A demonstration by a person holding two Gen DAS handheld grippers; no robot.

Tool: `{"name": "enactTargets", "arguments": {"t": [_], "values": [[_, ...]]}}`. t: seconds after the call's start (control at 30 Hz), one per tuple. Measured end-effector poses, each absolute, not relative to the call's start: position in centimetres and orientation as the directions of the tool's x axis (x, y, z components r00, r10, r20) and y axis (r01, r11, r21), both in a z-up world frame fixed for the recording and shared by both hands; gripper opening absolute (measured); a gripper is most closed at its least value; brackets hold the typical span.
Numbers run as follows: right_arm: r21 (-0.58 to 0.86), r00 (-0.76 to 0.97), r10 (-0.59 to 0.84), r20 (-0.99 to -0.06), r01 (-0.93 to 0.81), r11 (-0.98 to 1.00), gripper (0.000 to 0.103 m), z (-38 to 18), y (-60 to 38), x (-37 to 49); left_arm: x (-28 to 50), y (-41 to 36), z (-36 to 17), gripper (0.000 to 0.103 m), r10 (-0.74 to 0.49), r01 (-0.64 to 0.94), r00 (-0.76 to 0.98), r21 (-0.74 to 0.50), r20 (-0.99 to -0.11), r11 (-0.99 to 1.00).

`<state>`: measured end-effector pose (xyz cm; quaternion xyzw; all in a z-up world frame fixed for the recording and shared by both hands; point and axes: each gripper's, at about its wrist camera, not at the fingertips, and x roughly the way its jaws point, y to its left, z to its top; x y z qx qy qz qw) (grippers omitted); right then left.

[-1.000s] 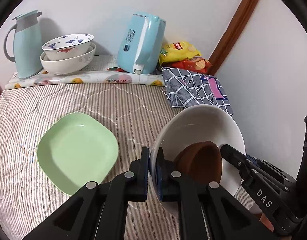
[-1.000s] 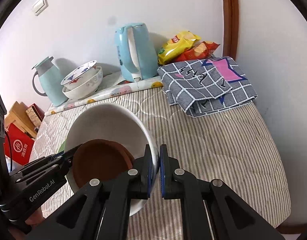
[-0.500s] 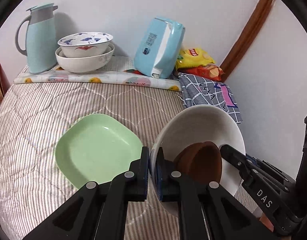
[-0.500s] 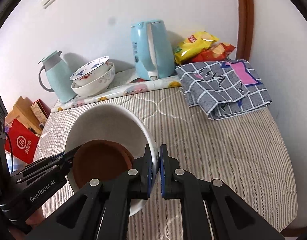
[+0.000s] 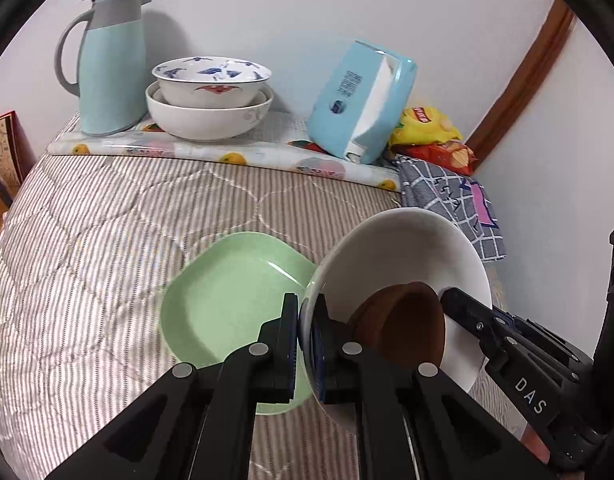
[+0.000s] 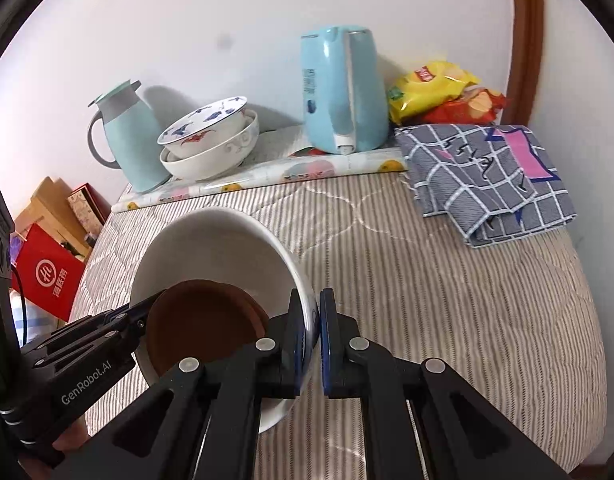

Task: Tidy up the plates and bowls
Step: 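Carry the white bowl with both grippers and lower it onto the green plate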

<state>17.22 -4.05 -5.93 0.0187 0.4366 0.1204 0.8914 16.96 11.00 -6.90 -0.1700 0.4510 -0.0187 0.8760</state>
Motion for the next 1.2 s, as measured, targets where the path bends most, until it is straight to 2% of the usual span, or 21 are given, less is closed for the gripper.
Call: {"name": "enactTargets", "arguments": {"t": [0.7, 1.2], "values": [[0.143, 0.513, 0.258, -0.819, -0.252, 0.957, 0.007, -9.8, 2.1, 21.0, 19.5, 16.9, -10.4, 0.007, -0.158, -0.202, 0.535, -0.307, -0.83, 0.93], [0.149, 0.436, 0.251, -0.864, -0.254, 0.956, 0.007, -12.6, 2.6, 22.3, 20.3, 17.2, -12.6, 0.008, -0.173, -0.207, 0.482, -0.303, -0.859, 0.93]]}}
